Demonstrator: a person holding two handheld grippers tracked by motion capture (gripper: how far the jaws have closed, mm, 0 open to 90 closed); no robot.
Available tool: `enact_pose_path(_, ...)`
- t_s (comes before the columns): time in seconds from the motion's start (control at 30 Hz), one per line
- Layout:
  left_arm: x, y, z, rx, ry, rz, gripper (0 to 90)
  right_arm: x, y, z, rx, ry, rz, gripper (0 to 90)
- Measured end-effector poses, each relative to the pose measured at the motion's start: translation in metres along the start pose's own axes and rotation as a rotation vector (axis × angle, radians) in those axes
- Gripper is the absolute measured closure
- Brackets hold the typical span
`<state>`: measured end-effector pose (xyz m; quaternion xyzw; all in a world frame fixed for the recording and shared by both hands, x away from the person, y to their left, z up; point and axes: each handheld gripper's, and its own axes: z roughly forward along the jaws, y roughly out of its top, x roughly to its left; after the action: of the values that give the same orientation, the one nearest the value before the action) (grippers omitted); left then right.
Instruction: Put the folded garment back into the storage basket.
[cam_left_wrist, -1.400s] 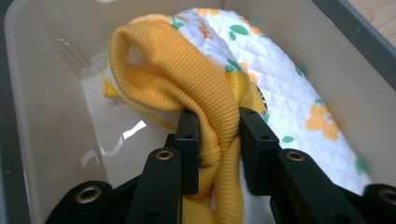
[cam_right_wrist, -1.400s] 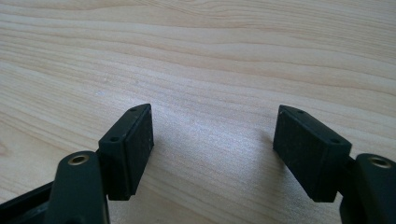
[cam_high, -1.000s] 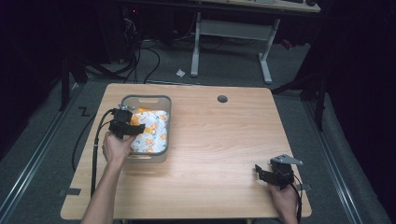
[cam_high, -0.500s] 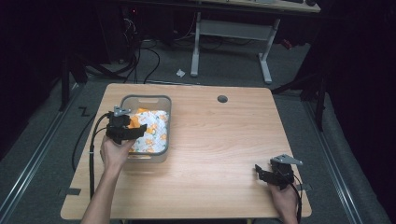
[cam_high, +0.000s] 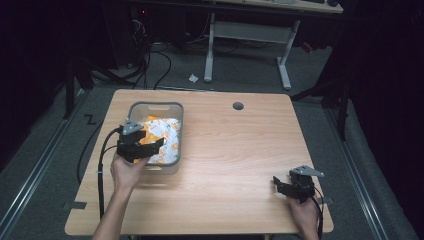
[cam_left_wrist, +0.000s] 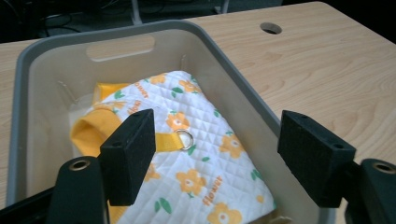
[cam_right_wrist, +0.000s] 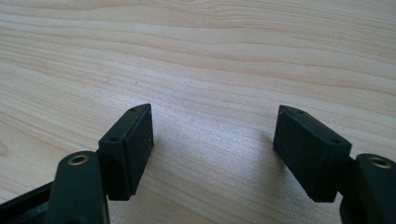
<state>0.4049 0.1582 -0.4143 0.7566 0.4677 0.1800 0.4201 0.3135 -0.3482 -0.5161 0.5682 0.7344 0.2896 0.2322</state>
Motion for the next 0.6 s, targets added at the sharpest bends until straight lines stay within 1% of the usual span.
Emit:
enact_pose_path(0.07,-0.002,-0.001,-0.001,-0.003,-0.004,0.002,28.1,0.000,0.000,0.000,0.000,0.000,0.000,29.2)
enact_pose_path(0.1,-0.005,-0.002,-0.002,-0.007,-0.018,0.004,28.2,0.000,0.000,0.000,0.000,0.000,0.000,29.2)
enact_pose_path(0.3,-0.013,-0.006,-0.007,-0.018,-0.040,0.012,28.9,0.000,0.000,0.000,0.000,0.000,0.000,29.2)
enact_pose_path(0.4,-0.015,-0.007,-0.009,-0.023,-0.049,0.010,28.3,0.000,0.000,0.000,0.000,0.000,0.000,29.2)
enact_pose_path(0.47,-0.019,-0.009,-0.012,-0.028,-0.068,0.003,27.7,0.000,0.000,0.000,0.000,0.000,-0.001,29.2)
enact_pose_path(0.53,-0.020,-0.010,-0.012,-0.030,-0.070,0.003,27.7,0.000,0.000,0.000,0.000,0.000,0.000,29.2)
enact_pose_path(0.6,-0.022,-0.011,-0.013,-0.030,-0.067,0.011,27.5,0.000,0.000,0.000,0.000,0.000,-0.001,29.2)
